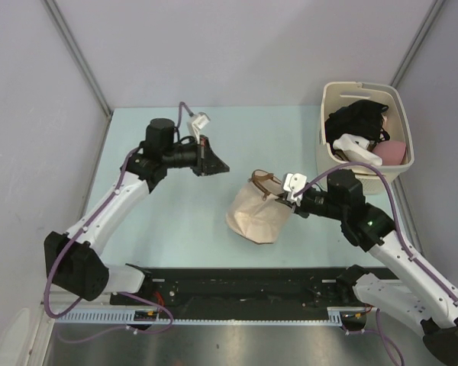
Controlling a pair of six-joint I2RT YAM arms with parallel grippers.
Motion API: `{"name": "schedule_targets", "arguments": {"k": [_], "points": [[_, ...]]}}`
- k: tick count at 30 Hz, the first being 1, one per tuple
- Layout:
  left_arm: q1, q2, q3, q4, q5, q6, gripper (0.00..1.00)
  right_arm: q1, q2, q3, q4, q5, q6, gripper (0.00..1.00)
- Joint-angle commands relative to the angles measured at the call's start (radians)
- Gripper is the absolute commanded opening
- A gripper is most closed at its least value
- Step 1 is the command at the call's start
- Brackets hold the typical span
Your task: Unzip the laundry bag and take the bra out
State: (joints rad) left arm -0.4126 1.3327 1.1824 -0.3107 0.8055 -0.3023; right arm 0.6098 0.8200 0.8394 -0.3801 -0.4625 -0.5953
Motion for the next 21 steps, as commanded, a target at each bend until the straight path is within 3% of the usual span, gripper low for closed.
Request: {"name": "schedule_targets", "arguments": {"k": [1,10,13,14,15,16,18,21], "points": [[0.115,-0.020,-0.084,0.128,0.040,-0.076,0.00,-0.008,-0.070,-0.051,0.050,0.024,0.052,0.00],[0.107,-0.016,-0.167,0.275,0.171,-0.158,0.01,-0.008,-0.051,-0.065,0.122,-0.050,0.081,0.00],[0.089,-0.032,-0.173,0.277,0.294,-0.111,0.31,-0.012,-0.051,-0.065,0.139,-0.109,0.098,0.00],[0.089,-0.033,-0.165,0.221,0.334,-0.036,0.55,-0.018,-0.054,-0.065,0.145,-0.123,0.103,0.00],[0.089,-0.036,-0.141,0.175,0.351,0.004,0.64,-0.019,-0.056,-0.065,0.145,-0.137,0.110,0.00],[0.087,-0.047,-0.133,0.144,0.369,0.040,0.81,-0.021,-0.058,-0.065,0.148,-0.168,0.117,0.00],[0.084,-0.056,-0.141,0.136,0.385,0.088,0.90,-0.030,-0.064,-0.065,0.158,-0.197,0.130,0.00],[0.060,-0.047,-0.161,0.208,0.428,0.052,0.92,-0.041,-0.065,-0.063,0.181,-0.278,0.159,0.00]]}}
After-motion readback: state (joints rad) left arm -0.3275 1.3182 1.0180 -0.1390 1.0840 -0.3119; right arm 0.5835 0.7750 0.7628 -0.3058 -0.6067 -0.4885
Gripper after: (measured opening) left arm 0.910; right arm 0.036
